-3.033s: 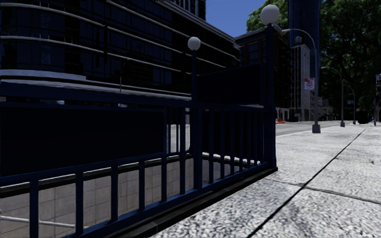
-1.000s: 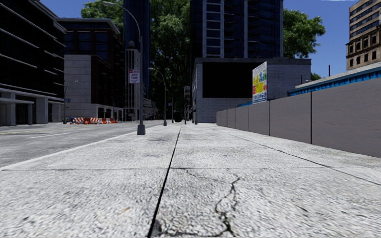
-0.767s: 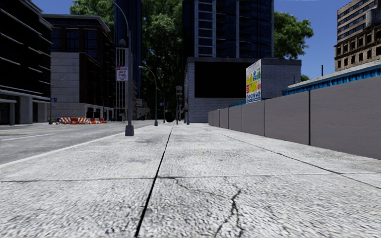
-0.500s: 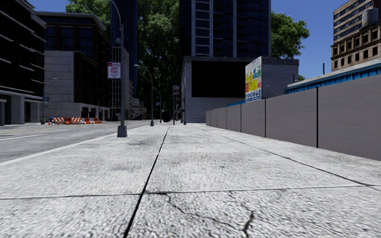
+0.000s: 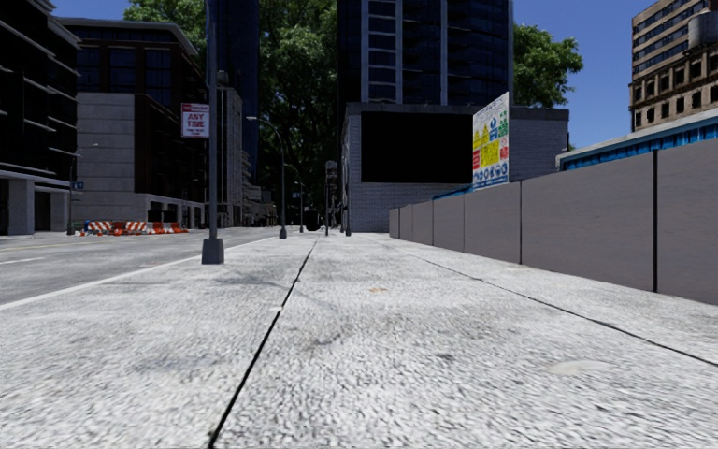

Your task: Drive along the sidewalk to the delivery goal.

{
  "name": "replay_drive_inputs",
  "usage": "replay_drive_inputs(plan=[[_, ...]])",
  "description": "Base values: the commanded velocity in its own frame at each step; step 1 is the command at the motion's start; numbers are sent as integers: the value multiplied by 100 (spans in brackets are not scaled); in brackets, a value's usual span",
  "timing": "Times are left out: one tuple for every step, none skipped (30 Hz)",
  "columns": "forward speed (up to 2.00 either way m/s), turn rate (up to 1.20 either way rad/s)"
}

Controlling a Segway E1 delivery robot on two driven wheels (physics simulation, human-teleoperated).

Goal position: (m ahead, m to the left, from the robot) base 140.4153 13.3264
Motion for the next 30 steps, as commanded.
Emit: replay_drive_inputs(plan=[[200, 0], [200, 0], [200, 0], [200, 0], [200, 0], [200, 0], [200, 0], [200, 0], [200, 0], [200, 0], [200, 0], [200, 0], [200, 0], [200, 0], [200, 0], [200, 0], [200, 0], [200, 0], [200, 0], [200, 0], [200, 0], [200, 0], [200, 0], [200, 0], [200, 0], [200, 0], [200, 0], [200, 0], [200, 0], [200, 0]])
